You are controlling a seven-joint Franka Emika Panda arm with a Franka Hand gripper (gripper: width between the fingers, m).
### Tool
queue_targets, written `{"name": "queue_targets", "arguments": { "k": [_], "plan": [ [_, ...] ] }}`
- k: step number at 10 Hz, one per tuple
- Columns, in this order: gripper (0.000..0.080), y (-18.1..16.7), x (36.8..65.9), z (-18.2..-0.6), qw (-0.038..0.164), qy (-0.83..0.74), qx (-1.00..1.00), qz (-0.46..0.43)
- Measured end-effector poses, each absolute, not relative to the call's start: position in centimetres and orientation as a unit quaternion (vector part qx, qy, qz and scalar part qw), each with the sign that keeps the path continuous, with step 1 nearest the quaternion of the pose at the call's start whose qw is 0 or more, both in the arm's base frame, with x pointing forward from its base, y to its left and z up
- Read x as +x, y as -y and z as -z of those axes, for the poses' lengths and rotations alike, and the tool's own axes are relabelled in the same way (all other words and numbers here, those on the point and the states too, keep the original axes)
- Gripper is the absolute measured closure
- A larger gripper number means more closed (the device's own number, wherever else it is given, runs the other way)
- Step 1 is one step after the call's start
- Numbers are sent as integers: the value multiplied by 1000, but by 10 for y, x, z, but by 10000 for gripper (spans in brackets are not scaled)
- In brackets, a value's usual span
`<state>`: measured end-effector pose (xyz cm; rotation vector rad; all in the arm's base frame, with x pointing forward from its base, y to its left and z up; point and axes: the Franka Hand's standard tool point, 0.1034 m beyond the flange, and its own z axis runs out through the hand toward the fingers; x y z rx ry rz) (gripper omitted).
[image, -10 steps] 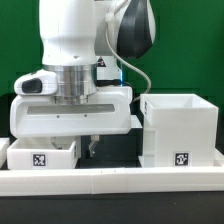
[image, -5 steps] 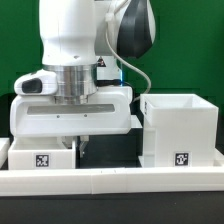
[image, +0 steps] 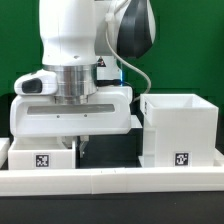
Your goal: Assemble drawer
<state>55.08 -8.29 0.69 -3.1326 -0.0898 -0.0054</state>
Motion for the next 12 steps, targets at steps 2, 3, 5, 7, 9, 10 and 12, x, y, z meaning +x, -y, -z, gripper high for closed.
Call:
{"name": "queue_targets", "arguments": {
  "k": [2,3,5,7,9,10,12],
  "plan": [
    [758,76,544,-19,8,98,-995,4],
    [758,73,541,-20,8,146,-989,5],
    [758,72,539,-18,10,164,-986,3],
    [758,74,539,-18,9,219,-976,3],
    [758,71,537,-16,-2,309,-951,9],
    [758,63,535,-14,-7,382,-924,4],
    [758,52,536,-13,-5,466,-885,-8]
  ]
}}
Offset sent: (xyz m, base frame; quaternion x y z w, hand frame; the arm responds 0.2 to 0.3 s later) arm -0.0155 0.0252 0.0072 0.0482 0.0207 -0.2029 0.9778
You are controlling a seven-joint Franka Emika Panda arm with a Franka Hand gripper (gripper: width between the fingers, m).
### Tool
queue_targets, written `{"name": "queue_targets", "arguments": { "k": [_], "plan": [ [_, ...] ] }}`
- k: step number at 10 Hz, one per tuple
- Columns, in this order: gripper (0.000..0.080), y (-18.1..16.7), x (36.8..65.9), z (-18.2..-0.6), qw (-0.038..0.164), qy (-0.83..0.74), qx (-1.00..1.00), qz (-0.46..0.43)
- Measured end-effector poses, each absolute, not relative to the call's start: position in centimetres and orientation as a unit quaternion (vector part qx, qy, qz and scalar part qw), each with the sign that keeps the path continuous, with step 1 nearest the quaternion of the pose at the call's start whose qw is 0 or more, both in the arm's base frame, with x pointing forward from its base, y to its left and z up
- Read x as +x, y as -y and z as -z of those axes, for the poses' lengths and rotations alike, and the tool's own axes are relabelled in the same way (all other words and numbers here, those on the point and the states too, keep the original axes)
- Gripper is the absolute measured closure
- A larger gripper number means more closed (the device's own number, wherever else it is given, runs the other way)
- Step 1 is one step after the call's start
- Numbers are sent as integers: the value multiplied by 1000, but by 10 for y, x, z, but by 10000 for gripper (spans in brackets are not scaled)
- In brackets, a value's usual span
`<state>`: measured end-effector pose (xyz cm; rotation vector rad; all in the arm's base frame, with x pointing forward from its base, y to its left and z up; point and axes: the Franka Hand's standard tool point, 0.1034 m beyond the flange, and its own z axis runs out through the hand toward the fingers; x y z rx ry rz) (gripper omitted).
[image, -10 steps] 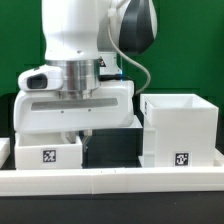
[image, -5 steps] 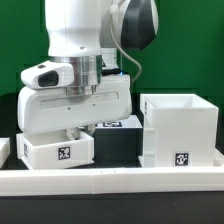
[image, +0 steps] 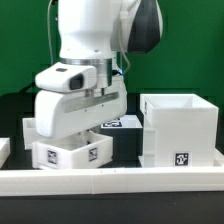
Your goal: Assemble drawer
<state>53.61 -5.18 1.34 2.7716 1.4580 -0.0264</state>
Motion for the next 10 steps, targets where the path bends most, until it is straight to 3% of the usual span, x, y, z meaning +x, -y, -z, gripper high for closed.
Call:
{"name": "queue_targets", "arguments": {
  "k": [6,10],
  "plan": [
    [758,46,534,-10,20,-684,729,21],
    [758,44,533,-9,21,-722,691,25]
  ]
}}
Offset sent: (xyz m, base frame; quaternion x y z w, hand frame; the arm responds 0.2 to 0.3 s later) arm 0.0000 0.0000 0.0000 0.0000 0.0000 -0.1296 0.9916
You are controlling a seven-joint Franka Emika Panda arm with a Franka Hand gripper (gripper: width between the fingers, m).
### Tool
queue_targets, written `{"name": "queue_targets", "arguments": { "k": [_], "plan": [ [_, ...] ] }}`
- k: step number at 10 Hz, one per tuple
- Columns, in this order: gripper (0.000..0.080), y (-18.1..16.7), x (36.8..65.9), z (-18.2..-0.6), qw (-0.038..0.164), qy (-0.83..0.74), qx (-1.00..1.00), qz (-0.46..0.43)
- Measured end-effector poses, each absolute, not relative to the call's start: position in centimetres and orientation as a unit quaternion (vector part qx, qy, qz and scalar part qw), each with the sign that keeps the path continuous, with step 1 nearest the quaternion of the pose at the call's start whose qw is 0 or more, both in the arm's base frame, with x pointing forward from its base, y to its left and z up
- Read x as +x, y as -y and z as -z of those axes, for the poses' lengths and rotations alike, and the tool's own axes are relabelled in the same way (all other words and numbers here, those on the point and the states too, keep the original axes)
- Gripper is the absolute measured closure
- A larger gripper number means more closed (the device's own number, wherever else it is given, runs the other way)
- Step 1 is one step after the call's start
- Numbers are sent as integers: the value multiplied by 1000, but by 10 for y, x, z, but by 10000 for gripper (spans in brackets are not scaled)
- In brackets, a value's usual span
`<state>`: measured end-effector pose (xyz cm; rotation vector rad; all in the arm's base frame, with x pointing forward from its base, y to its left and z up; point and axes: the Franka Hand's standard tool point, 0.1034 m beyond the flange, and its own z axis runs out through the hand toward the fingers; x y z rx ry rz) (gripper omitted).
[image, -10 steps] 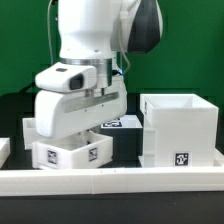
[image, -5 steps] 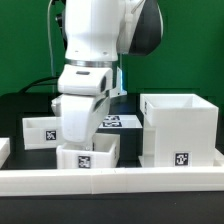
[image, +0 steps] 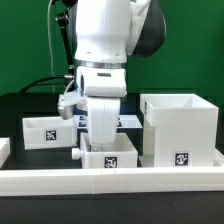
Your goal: Assemble drawer
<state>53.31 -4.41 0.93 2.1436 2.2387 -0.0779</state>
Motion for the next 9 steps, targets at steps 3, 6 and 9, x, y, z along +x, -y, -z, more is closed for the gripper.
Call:
{"name": "queue_targets", "arguments": {
  "k": [3,6,9],
  "plan": [
    [758,28,539,-12,17,-717,696,25],
    [758,19,542,-13,17,-709,705,21],
    [758,21,542,-13,17,-708,706,21]
  ]
}}
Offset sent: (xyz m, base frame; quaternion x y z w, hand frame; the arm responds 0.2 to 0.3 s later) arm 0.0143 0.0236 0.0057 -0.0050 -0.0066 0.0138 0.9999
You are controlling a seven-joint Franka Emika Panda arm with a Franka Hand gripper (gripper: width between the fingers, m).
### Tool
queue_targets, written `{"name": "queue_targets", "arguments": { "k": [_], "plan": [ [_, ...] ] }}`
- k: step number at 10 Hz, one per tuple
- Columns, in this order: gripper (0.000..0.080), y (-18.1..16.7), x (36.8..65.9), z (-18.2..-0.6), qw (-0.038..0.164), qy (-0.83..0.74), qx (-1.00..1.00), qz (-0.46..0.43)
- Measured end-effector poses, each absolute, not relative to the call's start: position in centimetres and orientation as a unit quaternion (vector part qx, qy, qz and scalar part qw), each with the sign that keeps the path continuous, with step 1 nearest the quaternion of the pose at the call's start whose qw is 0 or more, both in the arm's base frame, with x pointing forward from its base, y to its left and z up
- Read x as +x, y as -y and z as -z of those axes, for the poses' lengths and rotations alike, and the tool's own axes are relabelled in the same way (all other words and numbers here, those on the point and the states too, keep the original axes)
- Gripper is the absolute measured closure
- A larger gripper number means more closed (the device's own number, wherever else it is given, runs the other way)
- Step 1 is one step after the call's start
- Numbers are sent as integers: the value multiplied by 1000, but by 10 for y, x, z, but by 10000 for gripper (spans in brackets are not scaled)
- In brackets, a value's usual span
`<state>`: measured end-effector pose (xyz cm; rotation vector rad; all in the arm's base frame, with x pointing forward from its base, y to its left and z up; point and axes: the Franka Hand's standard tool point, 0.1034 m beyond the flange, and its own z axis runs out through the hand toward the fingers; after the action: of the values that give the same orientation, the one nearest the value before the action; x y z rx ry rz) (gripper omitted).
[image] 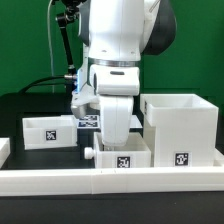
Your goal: Assemble drawer
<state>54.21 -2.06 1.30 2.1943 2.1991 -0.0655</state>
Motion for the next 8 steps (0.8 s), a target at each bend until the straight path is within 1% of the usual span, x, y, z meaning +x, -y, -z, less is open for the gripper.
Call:
{"name": "queue_targets", "arguments": {
  "k": [3,8],
  "plan": [
    [758,10,543,-9,16,-710,704,21],
    [758,4,544,-9,15,-703,711,19]
  ]
}}
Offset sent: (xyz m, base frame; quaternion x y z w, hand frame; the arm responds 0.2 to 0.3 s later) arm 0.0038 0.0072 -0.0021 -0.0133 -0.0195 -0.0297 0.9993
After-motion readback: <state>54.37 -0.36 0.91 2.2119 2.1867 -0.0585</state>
